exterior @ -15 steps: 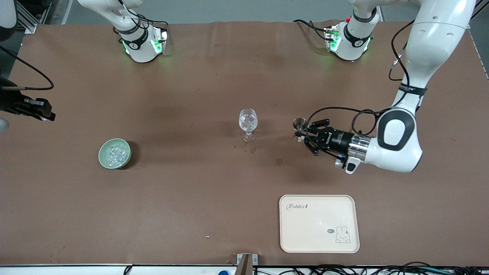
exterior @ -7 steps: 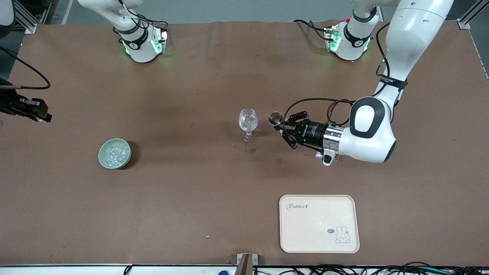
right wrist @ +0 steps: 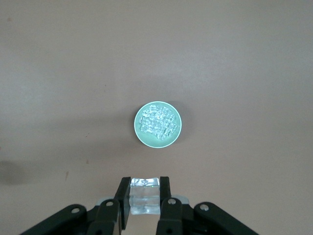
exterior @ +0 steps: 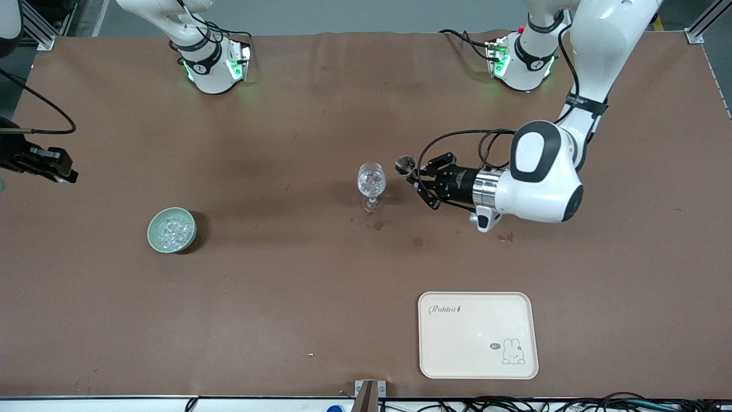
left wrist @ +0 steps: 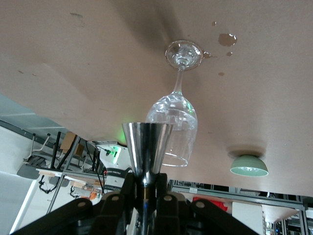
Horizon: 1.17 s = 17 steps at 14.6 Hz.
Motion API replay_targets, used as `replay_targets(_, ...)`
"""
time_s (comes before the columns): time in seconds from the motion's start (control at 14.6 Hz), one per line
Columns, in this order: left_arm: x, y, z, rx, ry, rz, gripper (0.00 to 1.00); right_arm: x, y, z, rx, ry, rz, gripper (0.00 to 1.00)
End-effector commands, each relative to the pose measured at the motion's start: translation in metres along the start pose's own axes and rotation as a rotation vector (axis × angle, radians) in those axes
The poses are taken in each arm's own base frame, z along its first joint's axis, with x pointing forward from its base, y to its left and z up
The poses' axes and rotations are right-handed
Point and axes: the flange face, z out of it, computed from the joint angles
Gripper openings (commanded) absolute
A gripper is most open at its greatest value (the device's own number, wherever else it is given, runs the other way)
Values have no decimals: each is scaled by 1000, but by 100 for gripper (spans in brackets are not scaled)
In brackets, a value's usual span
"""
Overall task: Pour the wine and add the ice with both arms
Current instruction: 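Carry the jigger over the wine glass with the left gripper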
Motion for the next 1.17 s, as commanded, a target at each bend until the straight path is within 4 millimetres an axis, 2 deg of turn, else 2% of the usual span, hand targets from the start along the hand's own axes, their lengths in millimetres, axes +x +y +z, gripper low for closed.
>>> replay_targets(0.0,-8,-7,7,-6,55,-7,1,-6,0,0,-9,5,-4,1)
replay_targets(0.14,-8,-7,15,10,104,-13,1,-6,-3,0,-9,6,-7,1)
replay_targets(0.27,-16,-5,25,-11,124,-40,1,-6,-3,1,-9,6,-7,1)
replay_targets(0.82,-24,-4,40,-19,253,-101,1,-7,-4,1,-9,1,-7,1)
replay_targets(1.03,-36,-6,53,-17,304,-121,1,-7,-4,2,-7,-4,-7,1)
replay_targets(1.1,-39,-4,52,-26,319,-122,1,-8,-4,1,-7,-4,-7,1)
